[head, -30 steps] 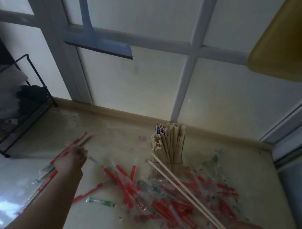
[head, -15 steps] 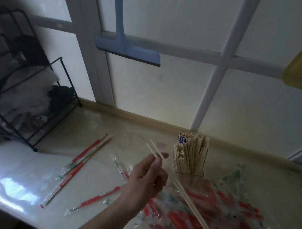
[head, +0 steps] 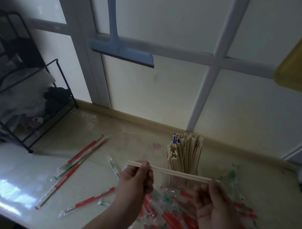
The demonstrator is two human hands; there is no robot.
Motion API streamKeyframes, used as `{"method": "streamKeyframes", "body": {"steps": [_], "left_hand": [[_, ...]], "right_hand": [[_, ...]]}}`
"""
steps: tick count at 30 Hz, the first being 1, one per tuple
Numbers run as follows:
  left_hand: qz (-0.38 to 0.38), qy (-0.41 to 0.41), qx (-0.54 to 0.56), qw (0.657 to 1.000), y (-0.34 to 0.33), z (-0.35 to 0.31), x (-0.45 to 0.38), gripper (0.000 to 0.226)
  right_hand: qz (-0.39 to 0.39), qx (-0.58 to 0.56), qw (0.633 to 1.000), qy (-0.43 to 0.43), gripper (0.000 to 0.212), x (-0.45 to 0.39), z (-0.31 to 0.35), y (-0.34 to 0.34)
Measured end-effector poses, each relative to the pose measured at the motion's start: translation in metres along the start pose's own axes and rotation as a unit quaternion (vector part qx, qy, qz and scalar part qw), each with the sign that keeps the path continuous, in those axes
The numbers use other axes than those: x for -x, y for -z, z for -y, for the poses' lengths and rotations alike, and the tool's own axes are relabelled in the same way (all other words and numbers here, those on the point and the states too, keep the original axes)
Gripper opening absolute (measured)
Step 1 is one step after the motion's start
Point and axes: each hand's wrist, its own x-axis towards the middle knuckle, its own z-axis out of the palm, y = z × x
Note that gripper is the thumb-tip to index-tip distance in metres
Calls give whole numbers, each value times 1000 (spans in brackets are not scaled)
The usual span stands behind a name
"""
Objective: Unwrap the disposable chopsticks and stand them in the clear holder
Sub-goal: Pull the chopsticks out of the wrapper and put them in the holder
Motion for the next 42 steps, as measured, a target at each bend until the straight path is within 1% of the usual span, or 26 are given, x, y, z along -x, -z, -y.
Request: {"method": "streamKeyframes", "body": {"steps": [2, 4, 6, 8, 9, 11, 12, 14, 16, 17, 19, 21, 22, 24, 27, 29, 31, 33, 34, 36, 38, 40, 42], "left_hand": [[2, 28, 43, 999, -6, 11, 5, 20], [10, 60, 84, 995, -11, 19, 10, 17], [43, 99, 106, 989, -16, 23, 16, 15], [71, 128, 96, 985, -18, 27, 19, 16], [77, 138, 81, 984, -18, 29, 19, 18], [71, 141, 35, 987, -16, 31, 18, 18], [64, 138, 9, 988, -14, 31, 17, 18], [51, 126, -49, 989, -11, 30, 15, 16], [66, 89, -147, 983, -10, 27, 12, 14], [86, 61, -212, 972, -11, 26, 9, 13], [124, -3, -341, 932, -14, 25, -1, 11], [132, -66, -429, 891, -18, 24, -14, 9], [128, -83, -448, 881, -19, 23, -19, 9], [122, -94, -450, 880, -21, 23, -27, 9], [135, -113, -462, 869, -19, 26, -32, 9], [147, -134, -472, 859, -15, 27, -34, 9], [163, -147, -481, 849, -9, 26, -35, 7], [186, -150, -499, 833, 1, 22, -36, 7], [188, -149, -513, 824, 10, 19, -38, 8], [164, -148, -540, 812, 36, 13, -45, 9], [103, -145, -563, 807, 72, 7, -58, 7], [13, -140, -588, 797, 116, -1, -72, 7], [-81, -133, -623, 767, 165, -9, -83, 13]], "right_hand": [[-8, -2, 999, 33, 26, -4, 0, -8], [-30, 57, 993, 99, 23, -11, 5, -8], [-46, 104, 977, 178, 16, -19, 18, -7], [-92, 183, 943, 264, 22, -31, 40, -1], [-109, 246, 912, 310, 23, -38, 52, 1], [-112, 343, 856, 369, 21, -51, 73, 2], [-105, 374, 837, 384, 19, -57, 80, 1], [-93, 421, 811, 395, 22, -64, 86, -5], [-77, 453, 793, 400, 26, -69, 82, -14], [-66, 474, 782, 400, 26, -71, 77, -19], [-26, 524, 753, 396, 20, -75, 59, -27], [15, 577, 723, 380, 11, -79, 37, -31], [35, 609, 703, 366, 9, -82, 26, -30], [72, 667, 669, 321, 7, -88, 5, -22], [90, 725, 636, 249, 2, -94, -14, -10], [101, 743, 628, 205, 13, -95, -18, -6], [111, 734, 646, 181, 19, -92, -17, -4], [96, 708, 672, 197, 18, -83, -12, -3], [75, 699, 672, 234, 17, -78, -9, -4], [28, 682, 653, 328, 18, -67, -2, -14], [17, 654, 632, 416, 24, -54, 2, -36], [54, 619, 613, 488, 23, -43, -4, -64], [126, 579, 610, 527, 19, -33, -19, -95]]}}
